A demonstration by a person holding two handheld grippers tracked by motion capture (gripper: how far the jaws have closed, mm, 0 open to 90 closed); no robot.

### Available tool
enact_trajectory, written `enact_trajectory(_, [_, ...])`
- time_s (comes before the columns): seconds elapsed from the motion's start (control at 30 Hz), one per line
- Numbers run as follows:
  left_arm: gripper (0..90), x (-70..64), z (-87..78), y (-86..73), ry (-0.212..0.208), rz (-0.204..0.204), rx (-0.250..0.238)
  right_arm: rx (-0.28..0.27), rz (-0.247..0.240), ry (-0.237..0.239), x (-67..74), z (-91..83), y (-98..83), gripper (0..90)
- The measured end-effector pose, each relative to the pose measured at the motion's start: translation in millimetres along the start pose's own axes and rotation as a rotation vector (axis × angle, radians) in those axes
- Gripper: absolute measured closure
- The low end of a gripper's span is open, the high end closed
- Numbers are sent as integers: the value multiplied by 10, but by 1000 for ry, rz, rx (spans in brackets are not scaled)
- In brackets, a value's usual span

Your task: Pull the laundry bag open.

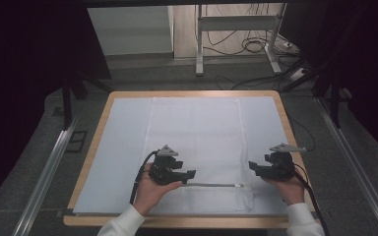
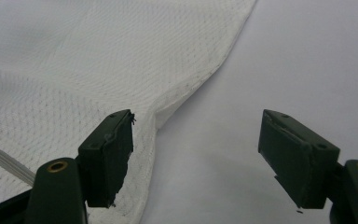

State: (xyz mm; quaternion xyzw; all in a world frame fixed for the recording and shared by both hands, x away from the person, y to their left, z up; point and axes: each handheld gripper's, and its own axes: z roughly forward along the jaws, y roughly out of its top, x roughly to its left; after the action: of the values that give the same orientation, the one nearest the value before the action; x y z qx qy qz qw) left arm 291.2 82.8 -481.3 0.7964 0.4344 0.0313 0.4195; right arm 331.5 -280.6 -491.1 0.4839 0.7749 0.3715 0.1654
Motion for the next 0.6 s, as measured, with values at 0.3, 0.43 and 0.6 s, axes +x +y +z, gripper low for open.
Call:
enact_trajectory(0.3, [369,-106,103,9,-14,26,29,1,-6,2,-3,-1,0,263])
enact_trajectory(0.43, [367,-183,205,23,-33,38,55,2,-7,4,-6,-1,1,262])
enact_trajectory(0.6, [363,-270,268,57,-49,39,54,-1,-7,5,-4,-10,1,262])
